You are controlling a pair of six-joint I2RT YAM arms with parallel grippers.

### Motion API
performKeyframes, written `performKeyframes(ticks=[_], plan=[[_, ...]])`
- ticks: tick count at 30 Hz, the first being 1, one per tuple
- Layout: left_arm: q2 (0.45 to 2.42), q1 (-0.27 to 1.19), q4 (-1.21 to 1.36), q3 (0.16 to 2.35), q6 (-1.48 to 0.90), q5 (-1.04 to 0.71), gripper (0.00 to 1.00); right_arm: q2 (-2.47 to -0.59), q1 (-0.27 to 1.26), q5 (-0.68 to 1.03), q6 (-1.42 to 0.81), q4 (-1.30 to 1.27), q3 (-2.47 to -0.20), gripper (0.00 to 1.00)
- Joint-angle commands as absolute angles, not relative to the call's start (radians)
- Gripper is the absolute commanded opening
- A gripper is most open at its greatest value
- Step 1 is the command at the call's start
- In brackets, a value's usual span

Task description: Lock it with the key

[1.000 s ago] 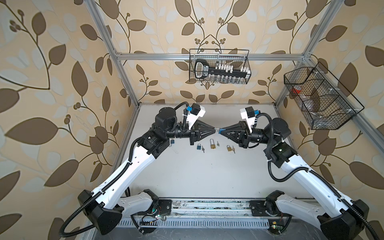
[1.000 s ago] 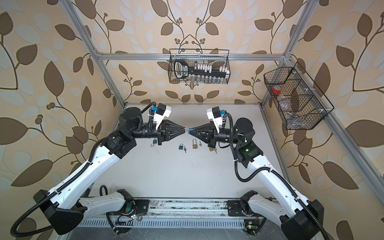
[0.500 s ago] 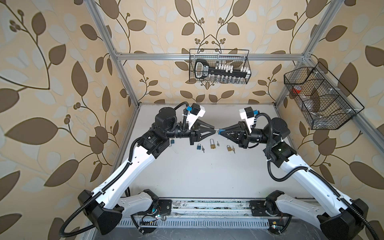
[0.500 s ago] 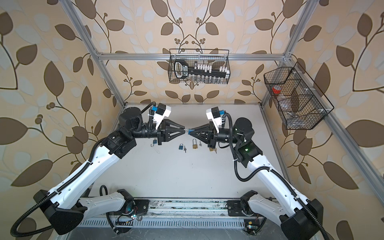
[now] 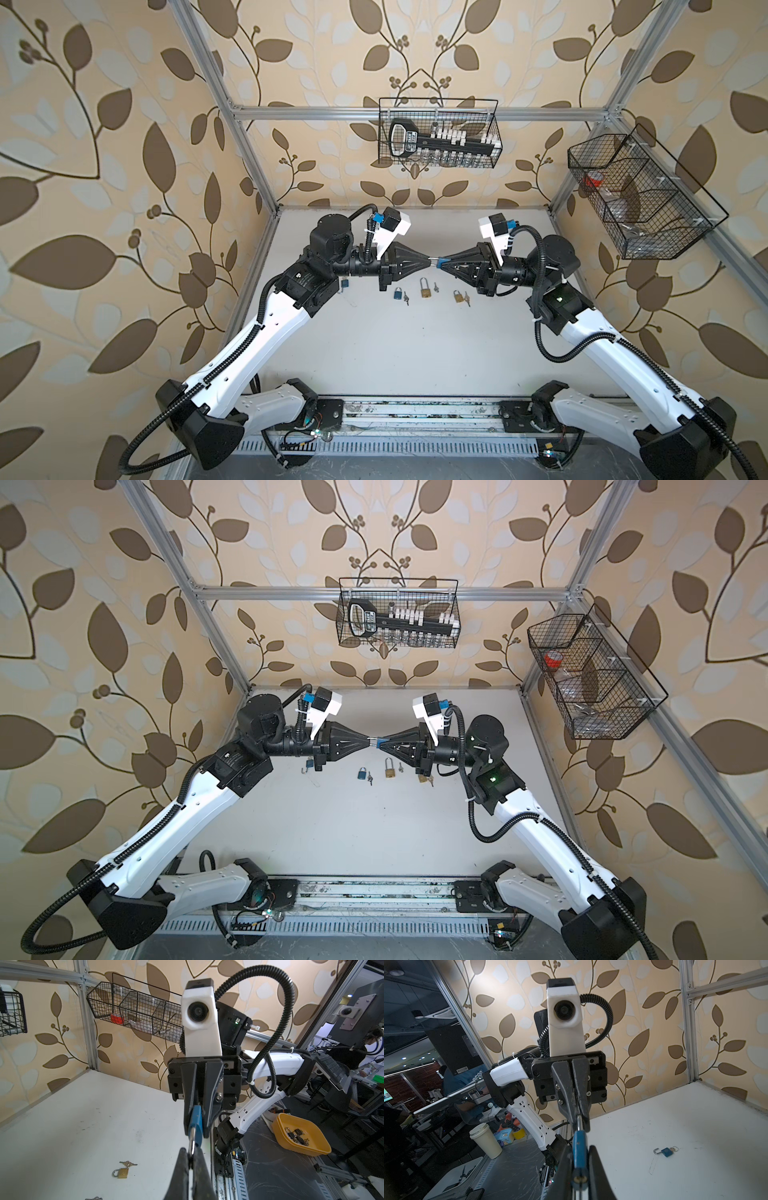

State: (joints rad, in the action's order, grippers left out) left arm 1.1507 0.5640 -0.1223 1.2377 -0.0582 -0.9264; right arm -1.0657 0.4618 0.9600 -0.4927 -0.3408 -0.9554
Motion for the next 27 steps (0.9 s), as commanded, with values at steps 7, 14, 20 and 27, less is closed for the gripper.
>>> performKeyframes(ticks=[7, 14, 20, 27], plan=[[1.244, 0.626, -0.058, 1.276, -0.075, -1.074, 0.00, -1.163, 0.562, 0.949, -0.452, -0.362, -1.000, 0.00], [1.204, 0.624, -0.071, 1.249, -0.069, -1.015, 0.00, -1.137, 0.551, 0.922, -0.453, -0.386, -0.978, 0.00], [1.162, 0.570, -0.055, 1.222, -0.094, -0.985, 0.00, -1.063, 0.483, 0.917, -0.466, -0.408, -0.939, 0.00], [1.159, 0.535, -0.034, 1.213, -0.124, -1.016, 0.00, -1.038, 0.462, 0.930, -0.491, -0.437, -0.926, 0.00]])
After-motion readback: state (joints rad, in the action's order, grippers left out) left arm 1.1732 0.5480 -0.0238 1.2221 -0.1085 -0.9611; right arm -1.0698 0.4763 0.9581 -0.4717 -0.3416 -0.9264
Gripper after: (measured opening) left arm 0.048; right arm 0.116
